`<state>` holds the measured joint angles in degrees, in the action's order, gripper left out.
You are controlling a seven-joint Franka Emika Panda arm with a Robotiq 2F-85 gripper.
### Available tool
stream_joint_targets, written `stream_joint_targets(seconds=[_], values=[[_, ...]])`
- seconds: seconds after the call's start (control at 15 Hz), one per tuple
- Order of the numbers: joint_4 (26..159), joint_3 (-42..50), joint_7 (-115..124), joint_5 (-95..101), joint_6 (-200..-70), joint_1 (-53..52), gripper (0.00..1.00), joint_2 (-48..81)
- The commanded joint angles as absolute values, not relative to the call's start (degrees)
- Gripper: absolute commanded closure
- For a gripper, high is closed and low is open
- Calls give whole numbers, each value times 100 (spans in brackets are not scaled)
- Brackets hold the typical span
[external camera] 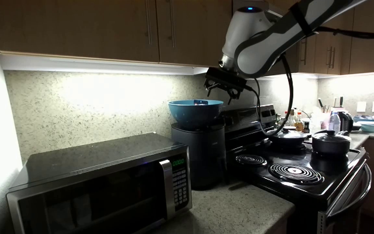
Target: Put the blue bowl on the counter top
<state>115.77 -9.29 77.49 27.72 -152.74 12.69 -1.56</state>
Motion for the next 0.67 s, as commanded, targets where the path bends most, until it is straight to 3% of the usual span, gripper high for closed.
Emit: stream_joint_targets(seconds=[0.0, 0.27, 0.33, 0.4, 0.6], values=[[11238, -876, 9064, 3530, -15300, 1351, 0, 268], [10794, -750, 10241, 4427, -15249, 1255, 0, 749], [10701, -734, 10429, 4551, -15222, 1234, 6, 849], [10622, -723, 10564, 4637, -15209, 1218, 26, 936], [10435, -704, 10788, 4683, -15187, 1179, 46, 1150]])
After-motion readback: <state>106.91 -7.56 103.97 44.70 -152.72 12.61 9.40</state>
